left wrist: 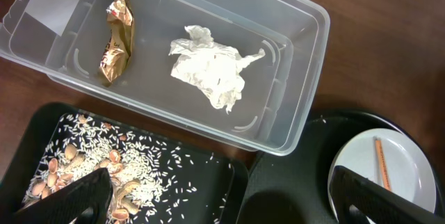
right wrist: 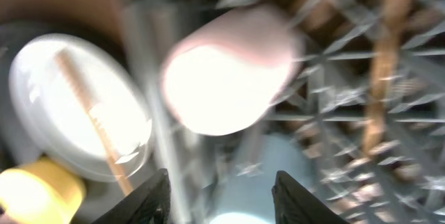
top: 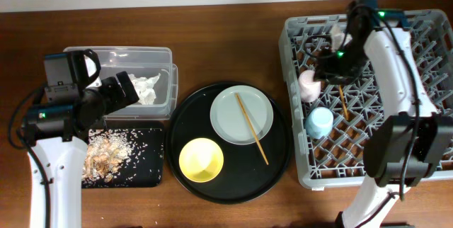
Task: Sort waste into correct bins and load items into the dishwasher rack
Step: 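Grasp the second chopstick with the right gripper and stand it in the rack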
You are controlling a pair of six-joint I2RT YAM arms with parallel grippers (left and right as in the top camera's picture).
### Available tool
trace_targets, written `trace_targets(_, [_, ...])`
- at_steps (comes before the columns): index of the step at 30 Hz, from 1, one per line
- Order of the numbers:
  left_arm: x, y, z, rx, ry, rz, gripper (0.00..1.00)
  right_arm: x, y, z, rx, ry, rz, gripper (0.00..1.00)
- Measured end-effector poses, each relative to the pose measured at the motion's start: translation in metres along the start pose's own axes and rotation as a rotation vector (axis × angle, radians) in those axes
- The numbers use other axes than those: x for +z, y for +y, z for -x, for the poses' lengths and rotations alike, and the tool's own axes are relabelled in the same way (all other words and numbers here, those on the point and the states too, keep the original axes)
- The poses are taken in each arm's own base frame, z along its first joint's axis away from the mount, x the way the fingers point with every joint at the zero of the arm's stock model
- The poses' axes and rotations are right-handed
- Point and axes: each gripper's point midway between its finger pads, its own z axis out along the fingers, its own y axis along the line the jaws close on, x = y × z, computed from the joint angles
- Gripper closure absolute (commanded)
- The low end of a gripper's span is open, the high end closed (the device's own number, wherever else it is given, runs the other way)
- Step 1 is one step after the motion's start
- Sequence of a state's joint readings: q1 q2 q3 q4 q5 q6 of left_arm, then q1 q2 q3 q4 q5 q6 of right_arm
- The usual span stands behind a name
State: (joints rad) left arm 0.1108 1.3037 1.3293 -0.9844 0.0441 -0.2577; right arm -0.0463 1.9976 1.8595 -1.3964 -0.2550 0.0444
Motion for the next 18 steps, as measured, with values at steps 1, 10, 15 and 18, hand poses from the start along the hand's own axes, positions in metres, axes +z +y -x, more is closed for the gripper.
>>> trace_targets(1, [0.0,0.0,0.0,0.0,0.0,0.0,0.01,0.004,0.018,-0.007,-0.029,0.027,0.025,0.46])
trace_targets(10, [0.0,0.0,0.0,0.0,0.0,0.0,0.01,0.044,0.164,-0.065,-0.394,0.089,-0.038,0.43])
trace_targets(15, [0.0,0.0,0.0,0.0,0.0,0.0,0.01,0.066,0.165,-0.077,-0.427,0.082,-0.16,0.44])
trace_targets(18, [0.0,0.0,0.0,0.0,0.0,0.0,0.01,0.1,0.154,-0.08,-0.428,0.082,-0.175,0.53])
